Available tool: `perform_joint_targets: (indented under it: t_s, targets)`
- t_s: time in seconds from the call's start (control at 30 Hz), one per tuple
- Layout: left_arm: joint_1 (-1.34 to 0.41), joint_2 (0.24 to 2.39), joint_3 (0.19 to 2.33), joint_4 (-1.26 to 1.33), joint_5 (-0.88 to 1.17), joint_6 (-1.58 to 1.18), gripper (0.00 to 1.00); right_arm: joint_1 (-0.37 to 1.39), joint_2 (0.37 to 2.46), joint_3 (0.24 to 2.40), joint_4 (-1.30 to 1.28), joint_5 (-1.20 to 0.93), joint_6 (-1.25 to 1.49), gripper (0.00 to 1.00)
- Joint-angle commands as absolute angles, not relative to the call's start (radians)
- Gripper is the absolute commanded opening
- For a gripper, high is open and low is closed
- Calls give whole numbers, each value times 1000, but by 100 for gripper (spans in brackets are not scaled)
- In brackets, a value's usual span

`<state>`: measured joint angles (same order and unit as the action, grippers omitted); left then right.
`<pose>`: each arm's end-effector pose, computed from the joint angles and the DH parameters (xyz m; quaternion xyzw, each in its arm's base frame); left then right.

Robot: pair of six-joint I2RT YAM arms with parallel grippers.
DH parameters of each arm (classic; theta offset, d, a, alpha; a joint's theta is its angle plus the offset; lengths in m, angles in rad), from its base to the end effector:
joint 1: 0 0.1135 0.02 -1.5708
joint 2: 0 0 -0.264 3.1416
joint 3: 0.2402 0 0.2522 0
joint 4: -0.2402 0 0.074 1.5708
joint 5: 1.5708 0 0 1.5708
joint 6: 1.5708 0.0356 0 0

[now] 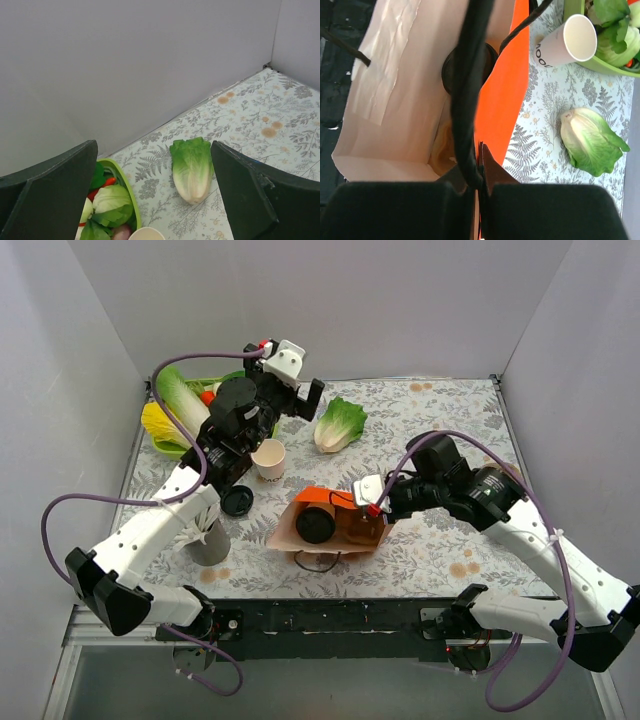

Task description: Pack the takeout coffee

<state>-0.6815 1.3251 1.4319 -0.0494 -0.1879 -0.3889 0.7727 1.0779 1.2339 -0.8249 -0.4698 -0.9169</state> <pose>0.2385 -0.1849 0.4616 0.0322 0.6861 -0.3138 0.6555 0.1396 0.1586 0.3778 -0.7219 0.5053 0.1784 0.4378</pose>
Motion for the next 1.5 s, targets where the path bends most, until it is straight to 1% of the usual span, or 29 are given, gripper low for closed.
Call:
perform_joint_targets:
  t_s: [0.0, 0.27, 0.37, 0.53, 0.57, 0.63, 0.73, 0.87, 0.93, 0.97, 1.0, 1.07, 1.1, 1.17, 1.23, 1.27, 1.3, 1.37, 1.4, 1.47]
  targets:
    - [-676, 1301, 1381, -51, -212, -380, 98, 798, 1032, 1272, -885, -483, -968, 1]
    - [-666, 1266, 1283, -77, -207, -399, 98, 798, 991, 1299, -968, -519, -986, 1]
    - [-664, 1276, 1278, -89, -204, -426, 98, 798, 988, 1293, -979, -512, -996, 1]
    - [-658, 1304, 1289, -127, -152, -474, 98, 795, 994, 1278, -947, -495, -904, 1]
    - [-658, 1308, 1293, -141, -132, -482, 98, 782, 993, 1267, -931, -489, -847, 1]
    - [-652, 1325, 1310, -158, -117, -512, 98, 756, 992, 1261, -907, -500, -819, 1]
    - [-641, 1339, 1327, -181, -78, -535, 98, 687, 1012, 1264, -903, -549, -805, 1]
    - [-624, 1370, 1356, -204, -52, -571, 98, 573, 1090, 1284, -929, -620, -787, 1]
    - [-612, 1374, 1364, -212, -41, -578, 98, 549, 1114, 1299, -942, -644, -798, 1]
    - [-609, 1373, 1362, -207, -41, -580, 98, 545, 1126, 1301, -937, -644, -795, 4]
    - [-607, 1368, 1361, -206, -40, -581, 98, 545, 1132, 1304, -942, -634, -795, 18]
    - [-600, 1359, 1350, -202, -41, -581, 98, 545, 1143, 1337, -943, -618, -773, 32]
    - [-601, 1348, 1347, -204, -41, -583, 98, 545, 1144, 1353, -939, -594, -759, 44]
    - [-600, 1333, 1338, -203, -44, -587, 98, 545, 1146, 1423, -948, -571, -741, 54]
    - [-600, 1303, 1313, -195, -41, -588, 98, 545, 1152, 1482, -977, -537, -730, 74]
    - [-600, 1293, 1307, -192, -41, -586, 98, 545, 1161, 1540, -992, -528, -723, 76]
    - [-600, 1284, 1295, -192, -41, -584, 98, 545, 1167, 1567, -1003, -519, -719, 82]
    - [-600, 1253, 1278, -187, -57, -575, 98, 546, 1186, 1639, -1026, -518, -709, 83]
    - [-600, 1243, 1266, -184, -58, -568, 98, 546, 1190, 1655, -1028, -517, -706, 88]
    - [-600, 1215, 1253, -181, -64, -549, 98, 549, 1201, 1681, -1016, -526, -701, 89]
